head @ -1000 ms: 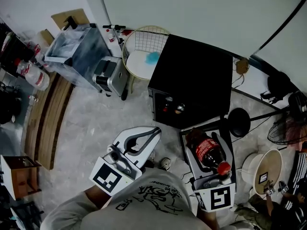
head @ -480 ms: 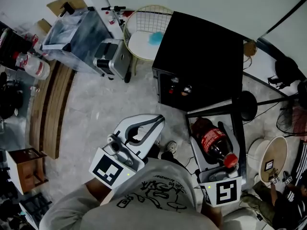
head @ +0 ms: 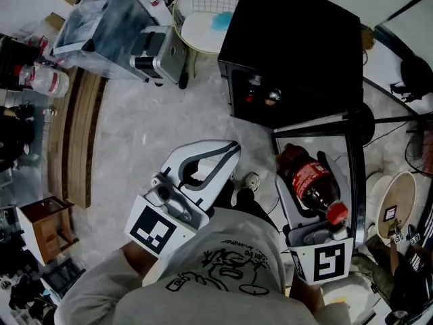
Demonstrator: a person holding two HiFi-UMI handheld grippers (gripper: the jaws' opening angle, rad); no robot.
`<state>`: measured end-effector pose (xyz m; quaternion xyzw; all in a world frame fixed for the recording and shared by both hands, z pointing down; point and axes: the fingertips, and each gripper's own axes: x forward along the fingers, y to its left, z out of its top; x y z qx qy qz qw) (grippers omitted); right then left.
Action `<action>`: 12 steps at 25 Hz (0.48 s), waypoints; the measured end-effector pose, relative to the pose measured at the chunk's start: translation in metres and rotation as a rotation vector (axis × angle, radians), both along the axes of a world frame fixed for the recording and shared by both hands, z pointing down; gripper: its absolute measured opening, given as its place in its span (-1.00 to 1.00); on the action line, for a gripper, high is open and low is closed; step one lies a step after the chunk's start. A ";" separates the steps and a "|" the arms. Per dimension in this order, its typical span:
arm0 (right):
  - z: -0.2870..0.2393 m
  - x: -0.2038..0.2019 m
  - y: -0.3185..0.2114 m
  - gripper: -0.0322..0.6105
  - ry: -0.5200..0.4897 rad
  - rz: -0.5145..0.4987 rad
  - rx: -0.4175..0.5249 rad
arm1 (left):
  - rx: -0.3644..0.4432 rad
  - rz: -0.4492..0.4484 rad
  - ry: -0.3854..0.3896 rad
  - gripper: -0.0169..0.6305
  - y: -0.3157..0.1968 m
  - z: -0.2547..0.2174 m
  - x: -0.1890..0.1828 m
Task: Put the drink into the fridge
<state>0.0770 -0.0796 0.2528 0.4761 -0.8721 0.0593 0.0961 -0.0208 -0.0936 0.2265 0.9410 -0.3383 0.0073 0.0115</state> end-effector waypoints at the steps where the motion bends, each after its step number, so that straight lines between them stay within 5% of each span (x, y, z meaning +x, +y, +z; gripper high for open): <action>1: 0.003 -0.001 0.000 0.07 0.000 -0.001 -0.005 | -0.004 0.002 -0.002 -0.88 0.000 0.003 0.000; 12: 0.034 0.001 0.001 0.07 0.002 0.009 -0.041 | -0.037 0.012 -0.023 -0.88 -0.001 0.037 0.005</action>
